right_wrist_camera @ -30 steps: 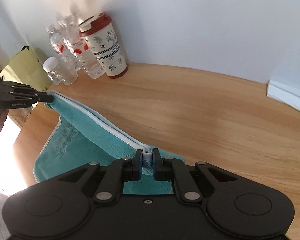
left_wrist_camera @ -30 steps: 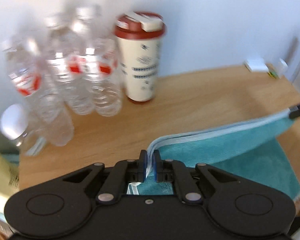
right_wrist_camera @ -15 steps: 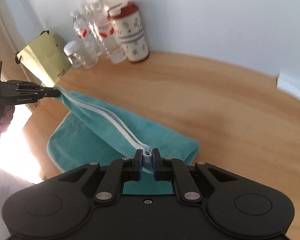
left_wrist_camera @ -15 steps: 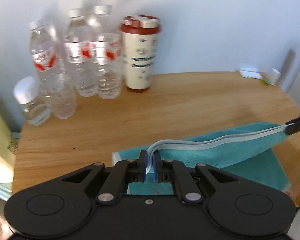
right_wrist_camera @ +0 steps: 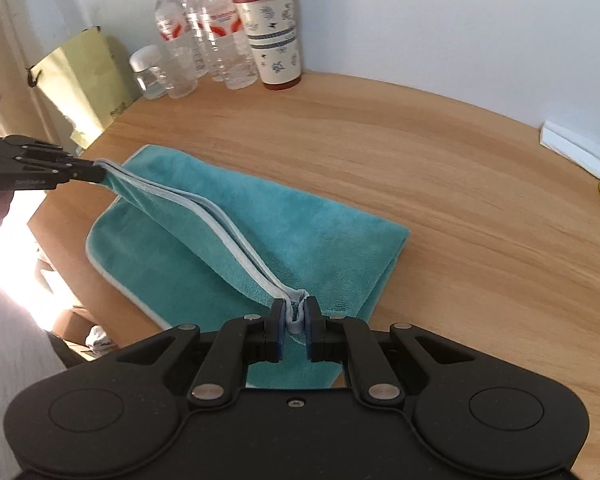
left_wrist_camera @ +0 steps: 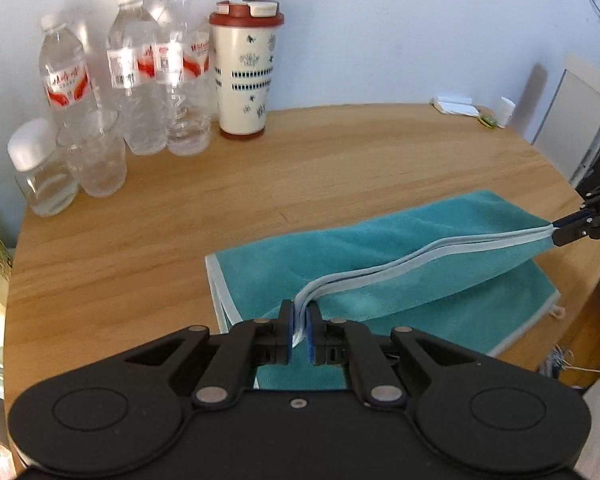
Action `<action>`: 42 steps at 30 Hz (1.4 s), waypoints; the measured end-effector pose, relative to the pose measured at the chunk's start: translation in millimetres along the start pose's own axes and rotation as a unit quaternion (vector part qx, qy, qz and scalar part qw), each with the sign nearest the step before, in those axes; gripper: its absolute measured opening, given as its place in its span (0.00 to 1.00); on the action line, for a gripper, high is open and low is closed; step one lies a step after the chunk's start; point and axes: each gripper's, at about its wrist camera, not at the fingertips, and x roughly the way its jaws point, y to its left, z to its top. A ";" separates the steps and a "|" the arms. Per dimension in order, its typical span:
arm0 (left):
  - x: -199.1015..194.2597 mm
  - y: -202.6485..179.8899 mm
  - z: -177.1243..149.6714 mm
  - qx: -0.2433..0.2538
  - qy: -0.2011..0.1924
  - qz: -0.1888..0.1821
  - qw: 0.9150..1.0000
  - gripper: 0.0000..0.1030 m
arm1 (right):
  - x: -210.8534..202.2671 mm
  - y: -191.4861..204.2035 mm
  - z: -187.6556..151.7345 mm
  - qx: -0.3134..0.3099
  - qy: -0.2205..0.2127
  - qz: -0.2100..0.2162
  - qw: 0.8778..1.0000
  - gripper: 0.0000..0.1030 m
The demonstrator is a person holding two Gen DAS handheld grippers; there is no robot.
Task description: Fold towel
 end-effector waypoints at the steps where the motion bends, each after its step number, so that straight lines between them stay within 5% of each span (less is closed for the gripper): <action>1: 0.5 -0.2 -5.6 0.002 0.003 -0.005 1.000 0.05 | 1.4 1.6 -3.4 -0.002 0.005 -0.001 1.000 0.10; 14: 12.7 0.8 -45.8 0.025 0.048 -0.030 0.998 0.06 | 21.5 16.8 -33.9 -0.065 0.071 -0.053 0.994 0.12; 20: 10.9 7.4 -53.7 0.022 0.080 -0.041 0.996 0.14 | 11.3 11.3 -42.5 -0.044 0.083 -0.056 0.994 0.12; 27: -5.1 23.2 -26.4 -0.030 0.058 -0.056 0.996 0.18 | 2.1 -0.5 -17.0 0.067 0.049 -0.034 0.996 0.37; 30: -3.4 17.4 -9.6 -0.034 0.036 -0.060 0.997 0.30 | 8.9 14.2 -9.7 0.024 0.049 -0.051 0.997 0.37; 32: 4.0 10.0 -2.9 -0.028 0.036 -0.068 0.997 0.31 | 14.3 27.0 -10.0 -0.028 0.055 -0.072 0.996 0.37; 40: 34.5 -7.9 -1.1 -0.009 0.073 -0.060 0.995 0.31 | 31.7 28.7 -16.7 -0.072 0.097 -0.075 0.990 0.33; 42: 33.7 -11.6 -5.3 0.014 0.080 -0.058 0.995 0.31 | 31.5 28.9 -19.8 -0.082 0.099 -0.076 0.989 0.18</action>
